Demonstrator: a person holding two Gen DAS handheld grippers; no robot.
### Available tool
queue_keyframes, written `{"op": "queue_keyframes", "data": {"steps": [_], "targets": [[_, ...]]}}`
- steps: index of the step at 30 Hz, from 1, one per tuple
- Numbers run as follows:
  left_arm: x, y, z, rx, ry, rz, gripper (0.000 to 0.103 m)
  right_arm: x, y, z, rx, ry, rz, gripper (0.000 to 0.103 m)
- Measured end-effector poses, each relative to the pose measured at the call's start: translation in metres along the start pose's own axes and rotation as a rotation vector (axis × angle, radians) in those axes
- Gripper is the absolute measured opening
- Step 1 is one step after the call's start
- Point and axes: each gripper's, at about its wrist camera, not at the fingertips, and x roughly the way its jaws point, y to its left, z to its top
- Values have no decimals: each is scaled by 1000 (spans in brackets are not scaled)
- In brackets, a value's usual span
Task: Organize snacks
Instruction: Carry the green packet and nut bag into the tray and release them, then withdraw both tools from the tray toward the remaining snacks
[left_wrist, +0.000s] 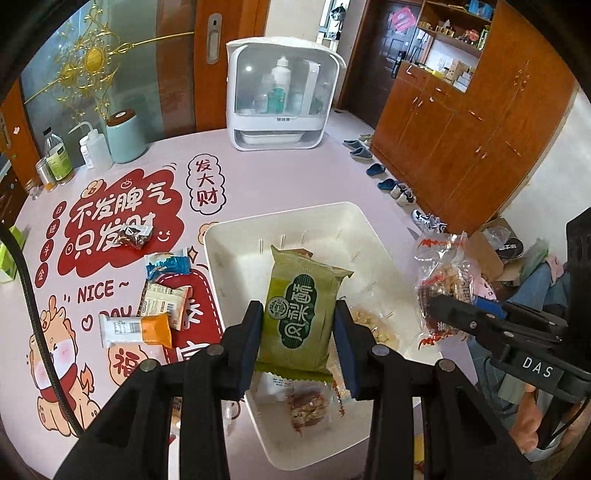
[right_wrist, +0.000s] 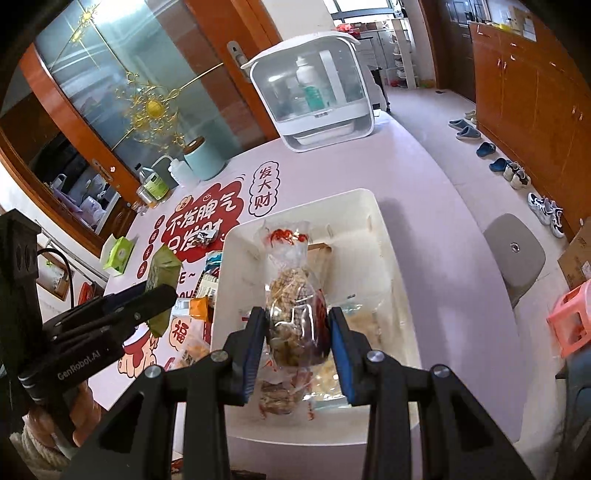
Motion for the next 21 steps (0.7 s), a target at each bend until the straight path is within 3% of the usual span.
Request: {"op": "queue_keyframes", "data": {"steps": [9,10,11,13,15,17,21], "targets": [[10,-1,0,-20,22,43,39,8,0,8,-46,8,-7,36],[10,-1,0,-24,20,52,42,7,-1,8,-48,4,-12,36],[10,0,0,-29,22,59,59,5,1,9,-58,-10,-22,36],[9,3,-1,-48,11,62,82,3,6,9,-99,-31,-49,38],[5,6,-1,-69,-8,54,85,0,13,9,-140,-57,-105,48],[5,9,-1,-78,-2,51,85,0,14,10,-139,-62,-108,53],[3,18,-5,-101,0,64,85,3,11,11,-118,-41,-83,53]]}}
